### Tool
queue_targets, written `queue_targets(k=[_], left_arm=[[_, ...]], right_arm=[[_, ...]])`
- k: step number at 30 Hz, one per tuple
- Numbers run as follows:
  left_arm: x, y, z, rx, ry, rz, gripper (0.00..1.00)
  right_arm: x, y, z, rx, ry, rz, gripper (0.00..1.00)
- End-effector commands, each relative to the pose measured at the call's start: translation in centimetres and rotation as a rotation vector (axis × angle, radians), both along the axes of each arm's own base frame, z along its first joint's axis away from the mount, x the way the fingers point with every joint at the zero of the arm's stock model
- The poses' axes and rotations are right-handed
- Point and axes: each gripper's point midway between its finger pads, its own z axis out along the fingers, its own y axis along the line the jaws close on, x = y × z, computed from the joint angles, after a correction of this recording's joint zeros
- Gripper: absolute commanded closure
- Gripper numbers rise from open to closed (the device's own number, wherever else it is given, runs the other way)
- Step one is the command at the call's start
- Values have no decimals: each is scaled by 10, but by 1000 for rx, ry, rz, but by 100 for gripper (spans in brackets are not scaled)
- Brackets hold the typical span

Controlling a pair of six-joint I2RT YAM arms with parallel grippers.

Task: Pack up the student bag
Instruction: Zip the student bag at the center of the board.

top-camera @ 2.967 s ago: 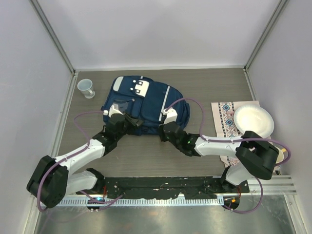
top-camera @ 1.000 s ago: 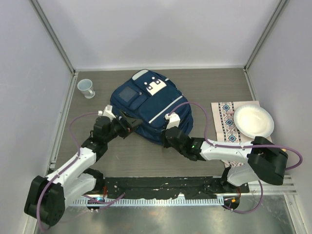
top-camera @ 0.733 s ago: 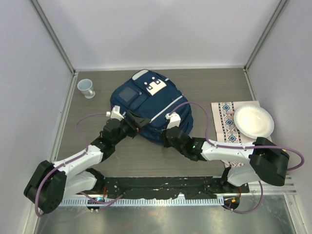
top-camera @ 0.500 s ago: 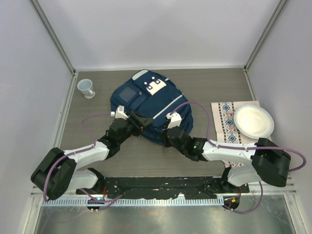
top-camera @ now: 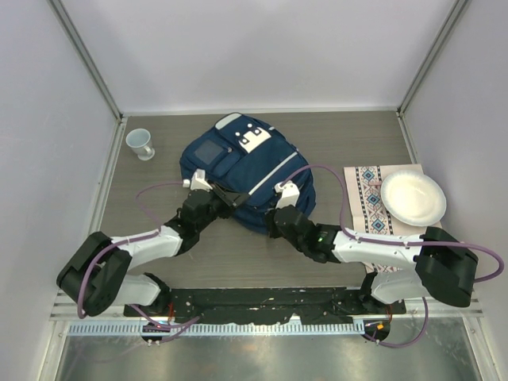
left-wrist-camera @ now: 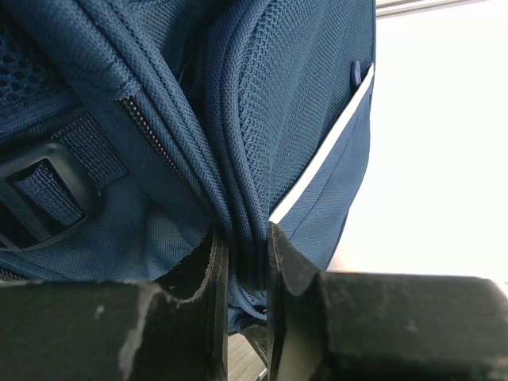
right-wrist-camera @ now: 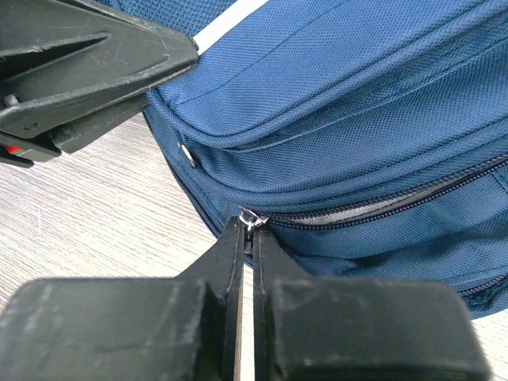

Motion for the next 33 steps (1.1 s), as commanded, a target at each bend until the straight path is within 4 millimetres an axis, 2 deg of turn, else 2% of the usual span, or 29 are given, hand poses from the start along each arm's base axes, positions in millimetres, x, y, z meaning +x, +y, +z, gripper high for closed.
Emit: queue_targets(k=[1, 2, 3, 5, 8, 9, 11, 12, 13, 15, 20, 21, 22, 24, 25, 27, 28, 31, 32, 33], left_arm=[[5, 10, 8, 164, -41, 2, 100], [8, 16, 19, 182, -55, 10, 100], [4, 24, 10, 226, -17, 4, 100], [3, 41, 14, 239, -23, -23, 100], [0, 63, 9, 223, 6, -102, 100], [-2, 69, 2, 226, 39, -131, 100], [0, 79, 3, 250, 28, -199, 100], [-9, 76, -8, 248, 86, -272, 100], [-7, 74, -3, 258, 68, -307, 100], [-14, 70, -8, 281, 74, -394, 100], [-9, 62, 4, 311, 31, -538, 100], [-14, 65, -1, 344, 55, -568, 100], [-9, 64, 6, 359, 30, -587, 100], [-12, 66, 6, 387, 46, -620, 100], [-10, 64, 15, 404, -9, -659, 100], [-15, 63, 12, 407, 13, -721, 100], [-8, 61, 19, 407, -6, -728, 100], [6, 60, 19, 403, 32, -690, 100], [12, 63, 16, 419, 50, -654, 97], [17, 62, 17, 413, 41, -638, 78]], right_arm=[[13, -3, 32, 68, -89, -70, 99], [14, -5, 31, 55, -90, -74, 99], [16, -9, 30, 38, -99, -88, 99], [20, -15, 29, 12, -108, -107, 99], [24, -25, 28, -15, -117, -129, 99], [25, -27, 26, -25, -116, -129, 99], [26, -29, 25, -38, -119, -124, 99], [27, -31, 26, -38, -120, -124, 99], [26, -31, 26, -42, -123, -114, 99], [26, -32, 28, -39, -125, -105, 99], [27, -42, 26, -65, -126, -129, 99], [28, -44, 25, -71, -125, -135, 99], [26, -46, 24, -77, -123, -135, 99], [24, -50, 22, -71, -117, -141, 99], [22, -52, 19, -68, -109, -141, 99], [16, -47, 22, -31, -98, -106, 99], [12, -47, 19, -22, -87, -91, 99], [4, -36, 26, 57, -89, -47, 99], [3, -34, 27, 68, -89, -45, 99], [3, -33, 26, 73, -87, -43, 99]])
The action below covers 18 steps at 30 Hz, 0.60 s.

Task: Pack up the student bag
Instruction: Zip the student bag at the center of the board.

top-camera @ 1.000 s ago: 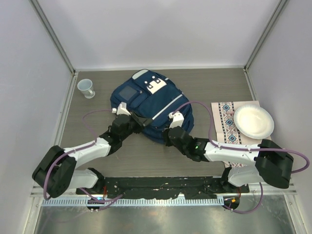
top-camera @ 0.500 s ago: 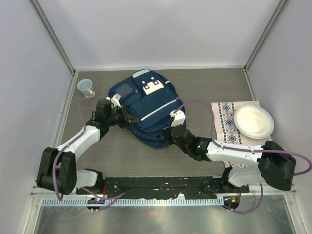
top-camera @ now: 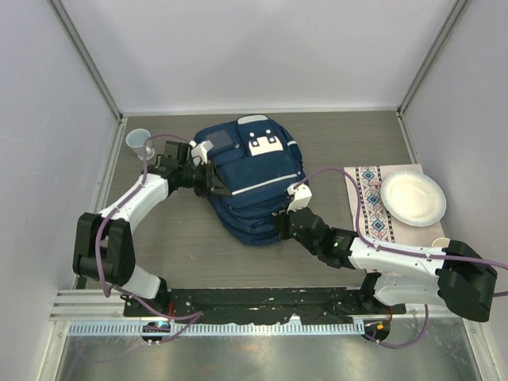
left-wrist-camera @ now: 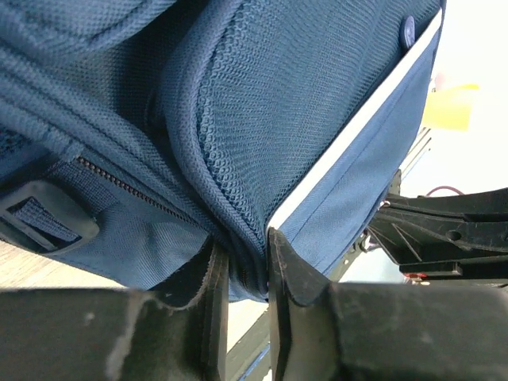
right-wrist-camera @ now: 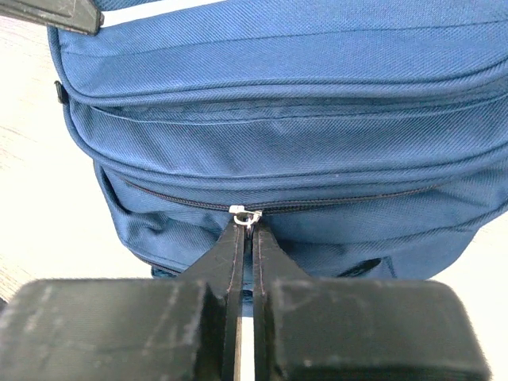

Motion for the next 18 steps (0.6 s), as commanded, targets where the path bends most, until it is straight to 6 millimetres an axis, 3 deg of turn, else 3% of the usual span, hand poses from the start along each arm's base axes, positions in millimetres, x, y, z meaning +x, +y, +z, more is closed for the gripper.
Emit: queue_targets(k=[1, 5, 6, 8, 9, 11, 12, 14, 15, 17, 18], left_arm=[[16, 6, 8, 24, -77, 1, 70], [21, 1, 23, -79, -84, 141, 37], [17, 5, 12, -70, -62, 180, 31], [14, 13, 18, -71, -81, 266, 27], [10, 23, 2, -47, -27, 369, 19], [5, 28, 14, -104, -59, 447, 16], [-7, 31, -1, -131, 21, 516, 15], [-12, 35, 9, -195, -12, 586, 11], [-19, 38, -1, -213, 13, 618, 10], [-23, 37, 11, -287, 0, 670, 10], [-27, 37, 7, -298, 6, 685, 9]], right_arm=[[8, -5, 16, 60, -41, -57, 99], [16, -5, 17, 42, -50, -95, 99], [18, -5, 16, 39, -49, -108, 99], [22, -5, 18, 36, -56, -126, 99], [23, -3, 18, 35, -55, -128, 99], [25, 1, 15, 35, -42, -134, 99], [26, 2, 14, 38, -37, -135, 99], [26, 7, 11, 38, -26, -127, 99], [25, 9, 10, 48, -17, -123, 99], [26, 11, 9, 55, -13, -117, 99], [25, 12, 8, 55, -10, -115, 99]])
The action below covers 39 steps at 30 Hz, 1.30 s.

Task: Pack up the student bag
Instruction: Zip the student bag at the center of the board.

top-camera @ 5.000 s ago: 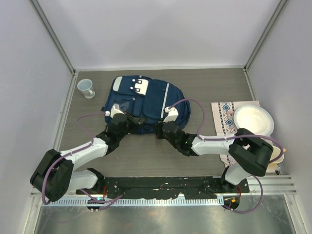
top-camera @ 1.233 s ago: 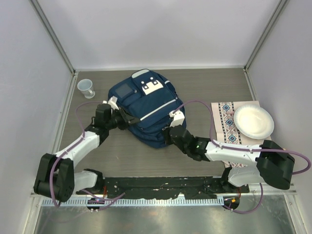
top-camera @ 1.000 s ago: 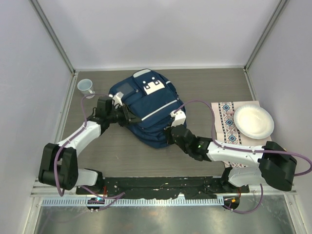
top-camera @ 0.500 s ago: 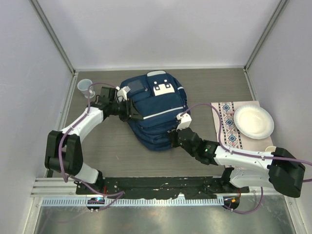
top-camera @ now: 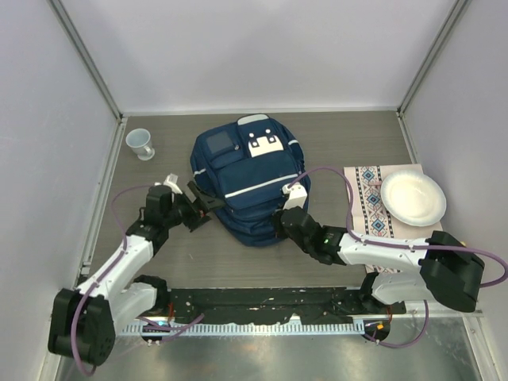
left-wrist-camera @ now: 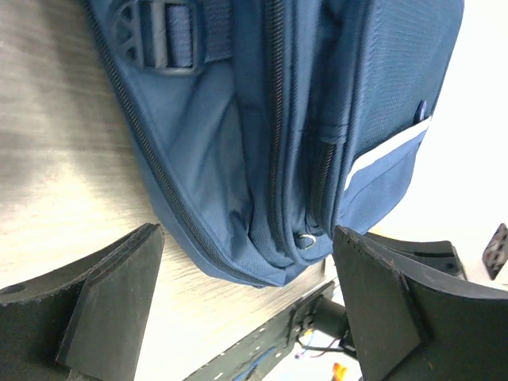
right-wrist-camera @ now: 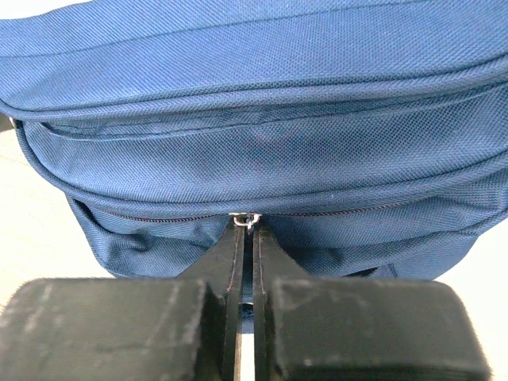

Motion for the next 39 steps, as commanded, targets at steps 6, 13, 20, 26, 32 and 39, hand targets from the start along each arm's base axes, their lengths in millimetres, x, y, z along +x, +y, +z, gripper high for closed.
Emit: queue_targets(k=[6, 13, 20, 26, 32, 39], left_arm=[[16, -22, 55, -241, -165, 216, 8], [14, -59, 62, -199, -208, 200, 9], [12, -81, 54, -196, -237, 201, 22], [13, -85, 44, -147, -243, 221, 47], [18, -77, 39, 1, -254, 214, 100], [24, -26, 35, 182, -225, 147, 100]], right_arm=[[17, 13, 29, 99, -55, -51, 99], [15, 7, 29, 103, -55, -64, 99], [15, 2, 30, 98, -60, -76, 99], [15, 4, 31, 102, -61, -71, 99], [15, 2, 35, 96, -77, -68, 99], [26, -26, 32, 1, -101, -164, 99]])
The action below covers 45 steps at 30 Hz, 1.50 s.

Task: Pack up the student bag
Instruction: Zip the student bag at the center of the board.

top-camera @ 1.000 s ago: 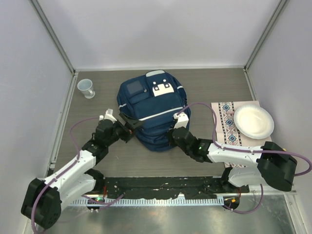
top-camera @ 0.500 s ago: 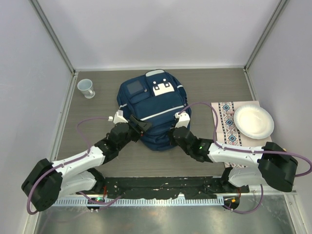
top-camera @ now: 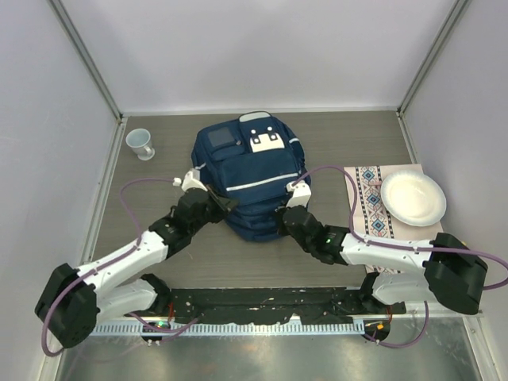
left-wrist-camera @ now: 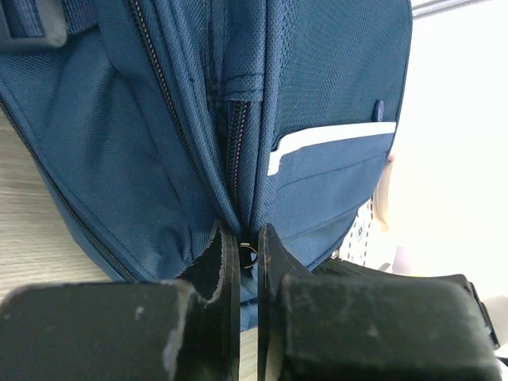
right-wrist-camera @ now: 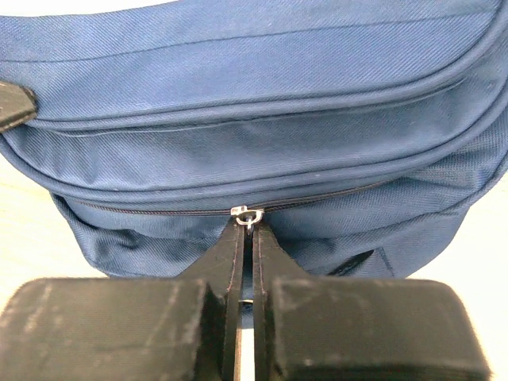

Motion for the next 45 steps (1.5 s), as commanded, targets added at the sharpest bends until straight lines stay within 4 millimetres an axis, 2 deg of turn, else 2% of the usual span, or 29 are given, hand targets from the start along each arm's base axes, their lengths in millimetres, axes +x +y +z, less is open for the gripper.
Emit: queue_targets(k=[1, 2, 4, 5, 6, 7, 9, 10, 12, 13, 15, 16, 18, 19, 20, 21, 23, 24, 25, 27, 29, 31, 32, 34, 35, 39, 40, 42, 45], left_arm=[[13, 45, 8, 89, -16, -37, 100], [22, 65, 7, 69, -3, -19, 100], [14, 66, 1, 44, 33, -133, 100], [19, 79, -2, 44, 53, -125, 100], [16, 82, -8, 75, 70, -166, 100], [15, 74, -6, 52, 82, -244, 100], [14, 82, -10, 73, 117, -282, 100], [16, 77, -3, 49, 103, -318, 100], [22, 76, -1, 28, 109, -324, 99], [26, 74, 5, 7, 105, -309, 85], [32, 71, 17, -27, 49, -302, 64], [32, 71, 17, -64, 65, -267, 39], [35, 72, 30, -101, 18, -217, 25], [33, 73, 29, -122, 10, -200, 18], [33, 74, 32, -153, 17, -164, 15], [31, 76, 39, -162, -7, -149, 13], [23, 80, 34, -179, 19, -103, 10], [20, 85, 40, -176, -3, -65, 9], [13, 88, 31, -172, 35, -36, 7], [4, 89, 27, -184, 68, 18, 6], [-9, 82, 29, -207, 60, 18, 5], [-14, 81, 30, -238, 65, 72, 5], [-20, 71, 30, -243, 67, 56, 4], [-18, 69, 35, -233, 40, 109, 3], [-25, 56, 36, -224, 42, 71, 3], [-23, 40, 38, -228, 47, 96, 3], [-26, 32, 37, -245, 60, 87, 2], [-20, 23, 36, -268, 37, 106, 2], [-19, -3, 32, -282, 43, 75, 2]], right_arm=[[20, -19, 27, 1, -78, -109, 99], [22, -21, 26, -1, -77, -111, 99], [28, -29, 27, 1, -77, -132, 99], [30, -31, 27, 0, -75, -133, 99], [33, -33, 28, 0, -78, -140, 99], [37, -38, 29, -1, -79, -155, 99], [40, -39, 30, -2, -79, -151, 99], [43, -42, 32, 4, -81, -155, 99], [42, -38, 36, 22, -88, -131, 99], [41, -36, 36, 30, -87, -120, 99], [38, -29, 37, 64, -81, -83, 99], [36, -28, 38, 75, -79, -77, 99], [33, -25, 34, 96, -63, -66, 99], [31, -22, 32, 116, -46, -60, 99], [30, -22, 28, 119, -39, -62, 99], [29, -22, 26, 126, -31, -64, 99], [28, -21, 23, 143, -20, -65, 99], [27, -21, 21, 145, -18, -65, 99], [27, -21, 22, 148, -18, -66, 99], [27, -20, 22, 148, -21, -65, 99], [29, -21, 22, 139, -27, -68, 99], [31, -19, 25, 138, -31, -64, 99], [31, -18, 26, 138, -33, -60, 99], [32, -15, 28, 141, -36, -51, 99], [32, -13, 29, 142, -37, -48, 99], [32, -13, 31, 147, -36, -48, 99], [32, -13, 31, 151, -37, -49, 99], [32, -15, 31, 155, -38, -56, 99], [31, -17, 31, 161, -36, -64, 99]])
